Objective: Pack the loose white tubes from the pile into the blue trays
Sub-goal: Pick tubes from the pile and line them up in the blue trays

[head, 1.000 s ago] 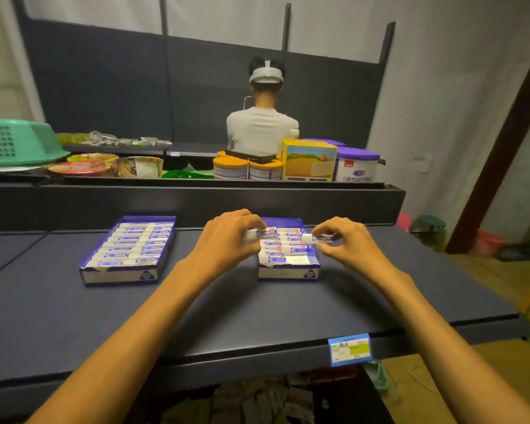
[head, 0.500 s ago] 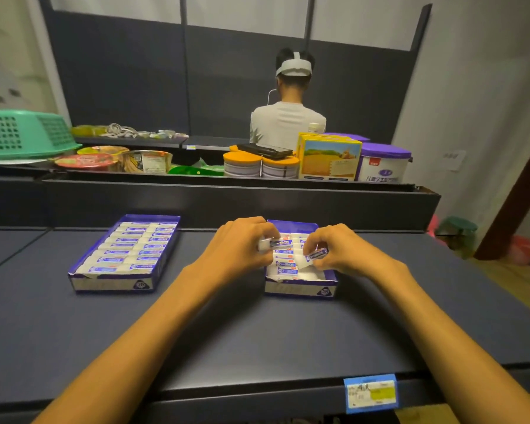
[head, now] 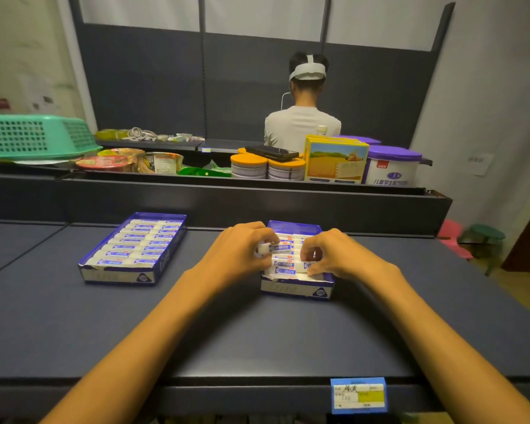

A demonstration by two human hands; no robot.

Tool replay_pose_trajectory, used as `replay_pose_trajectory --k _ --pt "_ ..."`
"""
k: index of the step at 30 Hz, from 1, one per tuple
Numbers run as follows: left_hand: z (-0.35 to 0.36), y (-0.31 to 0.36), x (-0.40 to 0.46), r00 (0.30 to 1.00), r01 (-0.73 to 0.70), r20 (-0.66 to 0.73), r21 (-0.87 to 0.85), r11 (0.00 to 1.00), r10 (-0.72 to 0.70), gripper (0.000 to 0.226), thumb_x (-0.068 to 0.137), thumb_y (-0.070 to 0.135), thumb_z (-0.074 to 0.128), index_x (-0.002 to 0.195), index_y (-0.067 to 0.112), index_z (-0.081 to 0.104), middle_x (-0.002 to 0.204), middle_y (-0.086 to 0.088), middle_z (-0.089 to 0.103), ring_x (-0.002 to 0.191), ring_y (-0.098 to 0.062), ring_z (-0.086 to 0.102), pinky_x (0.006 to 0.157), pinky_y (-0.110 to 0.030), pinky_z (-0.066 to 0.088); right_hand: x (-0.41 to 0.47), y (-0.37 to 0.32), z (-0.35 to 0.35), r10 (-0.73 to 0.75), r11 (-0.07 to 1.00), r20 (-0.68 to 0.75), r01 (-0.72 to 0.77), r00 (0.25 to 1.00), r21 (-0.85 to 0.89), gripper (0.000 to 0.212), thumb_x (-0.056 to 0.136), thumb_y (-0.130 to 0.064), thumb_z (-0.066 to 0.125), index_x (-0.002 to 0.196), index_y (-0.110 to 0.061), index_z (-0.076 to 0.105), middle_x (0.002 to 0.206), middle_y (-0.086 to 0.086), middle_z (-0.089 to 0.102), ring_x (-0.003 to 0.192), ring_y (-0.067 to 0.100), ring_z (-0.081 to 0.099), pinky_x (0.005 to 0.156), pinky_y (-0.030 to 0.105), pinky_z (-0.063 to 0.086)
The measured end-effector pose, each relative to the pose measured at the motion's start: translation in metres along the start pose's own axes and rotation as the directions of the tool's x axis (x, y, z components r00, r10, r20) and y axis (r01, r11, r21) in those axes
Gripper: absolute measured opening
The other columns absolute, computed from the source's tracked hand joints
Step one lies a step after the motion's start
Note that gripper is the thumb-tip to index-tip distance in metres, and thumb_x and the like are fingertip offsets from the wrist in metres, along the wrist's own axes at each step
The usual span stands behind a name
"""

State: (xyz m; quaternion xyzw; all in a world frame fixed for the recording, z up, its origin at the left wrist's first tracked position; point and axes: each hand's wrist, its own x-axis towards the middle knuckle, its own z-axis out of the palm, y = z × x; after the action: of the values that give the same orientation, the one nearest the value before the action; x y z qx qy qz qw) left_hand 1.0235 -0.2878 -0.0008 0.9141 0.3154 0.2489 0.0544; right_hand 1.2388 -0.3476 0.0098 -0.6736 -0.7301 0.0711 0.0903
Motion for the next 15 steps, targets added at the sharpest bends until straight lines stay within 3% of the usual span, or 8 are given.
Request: replay_pose_trajectory --k 5,11,15 --pt "0.0019 0.0005 0.0004 1.0 0.007 0.004 0.005 1.0 -0.007 0.036 0.085 0.032 0.071 0.119 0.023 0.063 0.122 0.005 0.061 0.107 -0.011 0.057 0.076 -0.022 0.05 -0.0004 0.0001 -0.0021 0.0 1.0 0.011 0.0 1.0 0.01 0.025 0.088 -0.027 0.069 0.112 -0.019 0.067 0.119 -0.001 0.065 0.102 0.011 0.058 0.073 0.017 0.047" --pt "0.0022 0.0005 -0.0001 1.0 0.002 -0.009 -0.005 1.0 -0.003 0.035 0.085 0.031 0.071 0.118 0.022 0.063 0.121 0.004 0.062 0.107 -0.012 0.058 0.076 -0.023 0.051 0.0026 0.0009 -0.0006 -0.022 0.999 -0.012 0.022 1.0 -0.036 0.026 0.09 -0.027 0.066 0.115 -0.02 0.068 0.123 -0.002 0.065 0.111 0.013 0.057 0.075 0.017 0.043" --pt "0.0024 0.0 -0.0003 1.0 0.004 -0.014 0.0 1.0 -0.004 0.035 0.085 0.031 0.07 0.118 0.022 0.063 0.121 0.004 0.062 0.107 -0.012 0.058 0.077 -0.026 0.053 0.0053 0.0019 -0.0005 -0.035 0.998 -0.025 0.034 0.999 -0.051 0.024 0.09 -0.028 0.067 0.113 -0.022 0.07 0.123 -0.003 0.064 0.107 0.01 0.055 0.075 0.017 0.043"
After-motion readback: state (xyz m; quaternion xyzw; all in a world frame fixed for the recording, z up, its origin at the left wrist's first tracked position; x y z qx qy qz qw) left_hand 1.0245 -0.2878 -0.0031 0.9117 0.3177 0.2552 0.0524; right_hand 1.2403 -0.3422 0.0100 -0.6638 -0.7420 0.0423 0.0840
